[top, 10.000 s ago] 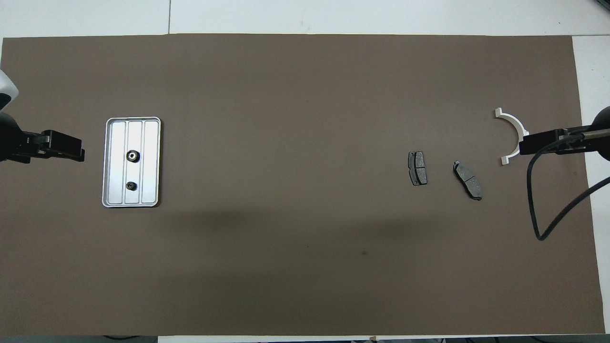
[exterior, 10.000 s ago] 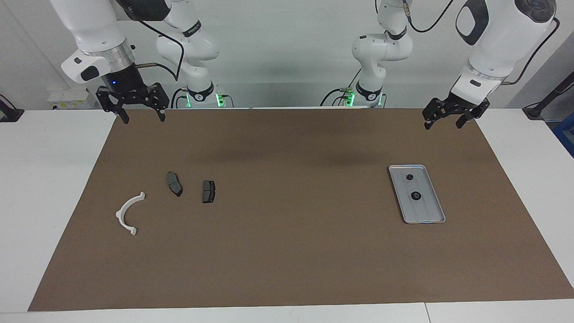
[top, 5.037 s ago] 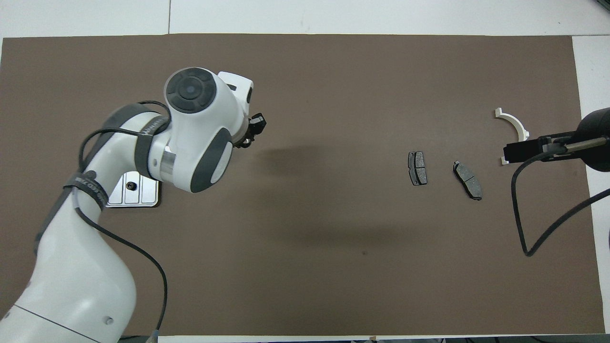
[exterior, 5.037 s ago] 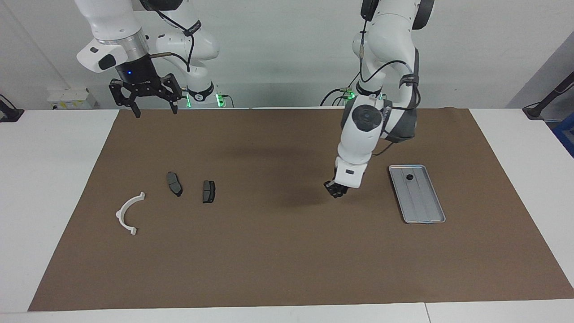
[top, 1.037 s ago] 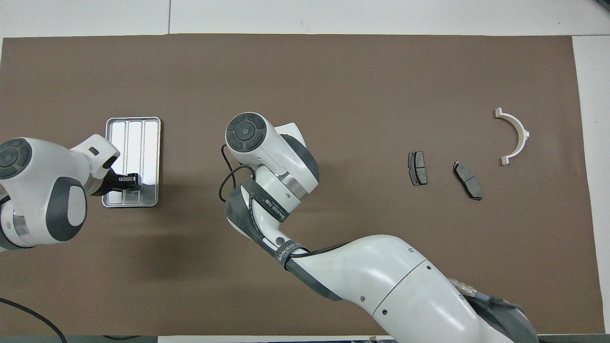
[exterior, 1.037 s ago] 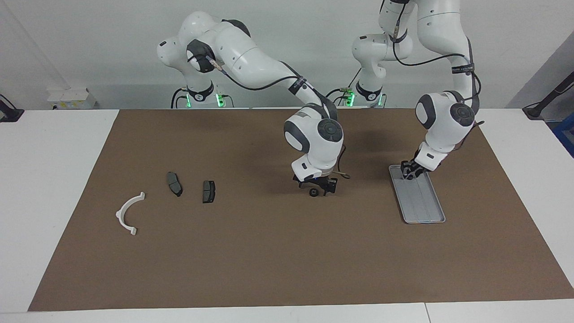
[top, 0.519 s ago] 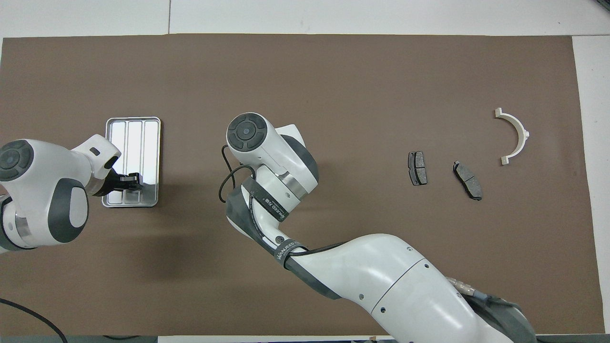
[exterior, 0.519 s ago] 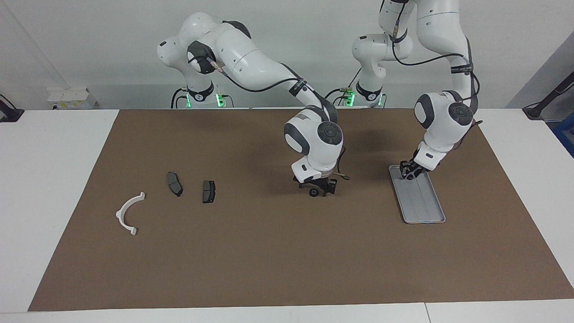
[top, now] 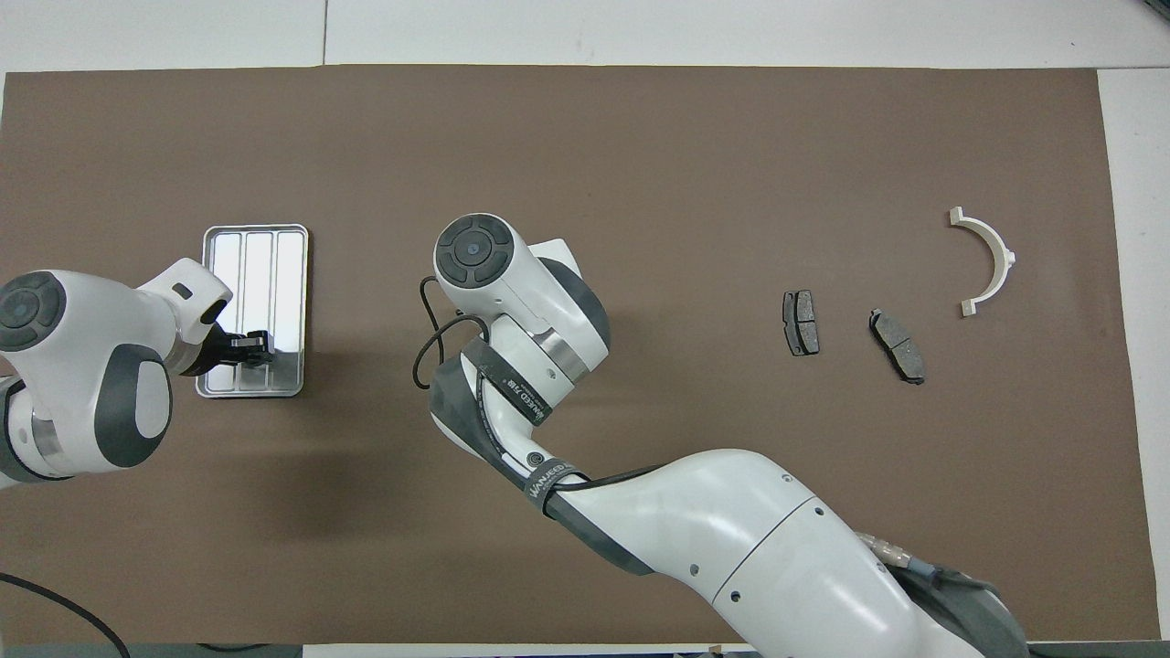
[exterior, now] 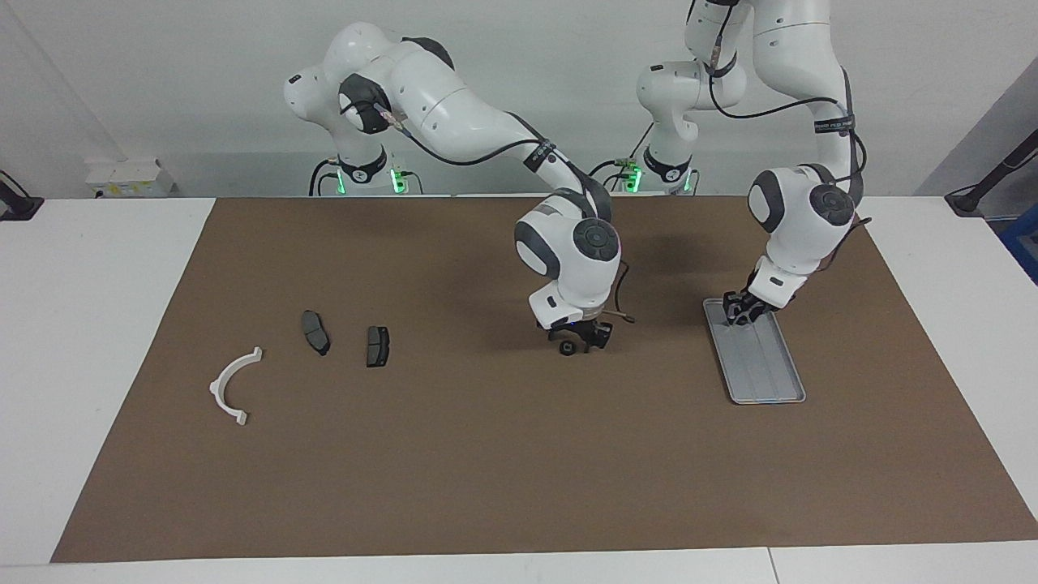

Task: Place bearing gear from tray to pile

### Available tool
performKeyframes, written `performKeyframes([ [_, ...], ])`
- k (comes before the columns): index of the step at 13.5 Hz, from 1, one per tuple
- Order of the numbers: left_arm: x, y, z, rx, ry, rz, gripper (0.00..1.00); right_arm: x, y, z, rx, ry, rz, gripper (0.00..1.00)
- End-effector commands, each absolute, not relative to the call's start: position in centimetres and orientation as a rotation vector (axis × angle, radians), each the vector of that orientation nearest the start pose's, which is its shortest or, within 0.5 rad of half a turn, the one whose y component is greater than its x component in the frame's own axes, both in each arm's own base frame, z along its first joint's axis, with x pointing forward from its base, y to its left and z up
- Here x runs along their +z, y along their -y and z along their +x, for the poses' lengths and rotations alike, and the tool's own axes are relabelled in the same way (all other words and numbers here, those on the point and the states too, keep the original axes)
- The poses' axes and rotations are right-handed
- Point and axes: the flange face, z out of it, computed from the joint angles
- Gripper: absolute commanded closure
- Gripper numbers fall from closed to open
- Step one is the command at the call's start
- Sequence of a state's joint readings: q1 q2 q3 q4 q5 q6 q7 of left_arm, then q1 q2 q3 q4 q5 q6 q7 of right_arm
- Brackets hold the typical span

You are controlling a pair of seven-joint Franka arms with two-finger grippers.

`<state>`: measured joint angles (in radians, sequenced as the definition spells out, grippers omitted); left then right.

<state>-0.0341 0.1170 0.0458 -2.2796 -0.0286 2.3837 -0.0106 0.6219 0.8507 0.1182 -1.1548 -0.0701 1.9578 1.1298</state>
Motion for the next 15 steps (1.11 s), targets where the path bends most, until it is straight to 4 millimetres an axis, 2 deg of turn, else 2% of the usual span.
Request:
performKeyframes([
  [1,30.4,-0.5,51.9,-0.012,0.094,-3.165,0.53,27.6,-49.1,58.2,0.068,-0.66,-3.069,0.74],
  [3,30.3,-0.5,51.9,-0.01,0.092,-3.165,0.55,27.3,-49.1,58.4,0.055,-0.657,-3.058,0.94],
  [4,30.3,-0.5,51.9,-0.01,0.094,-3.165,0.56,27.4,-49.2,58.5,0.044,-0.656,-3.048,1.0],
  [9,30.2,-0.5,51.8,-0.005,0.092,-3.165,0.6,27.3,-48.9,58.6,0.043,-0.647,-3.066,1.0],
  [12,29.8,-0.6,51.6,-0.022,0.097,-3.164,0.6,28.9,-47.9,58.9,0.063,-0.609,-3.104,1.0],
  [13,29.8,-0.6,51.5,-0.027,0.098,-3.164,0.68,29.9,-47.1,59.3,0.071,-0.591,-3.124,1.0],
  [14,29.7,-0.6,51.4,-0.024,0.098,-3.164,0.8,31.5,-45.6,60.2,0.078,-0.569,-3.133,1.0],
  [15,29.8,-0.6,51.5,-0.027,0.095,-3.164,0.91,34.5,-44.0,61.2,0.062,-0.519,-3.134,1.0],
])
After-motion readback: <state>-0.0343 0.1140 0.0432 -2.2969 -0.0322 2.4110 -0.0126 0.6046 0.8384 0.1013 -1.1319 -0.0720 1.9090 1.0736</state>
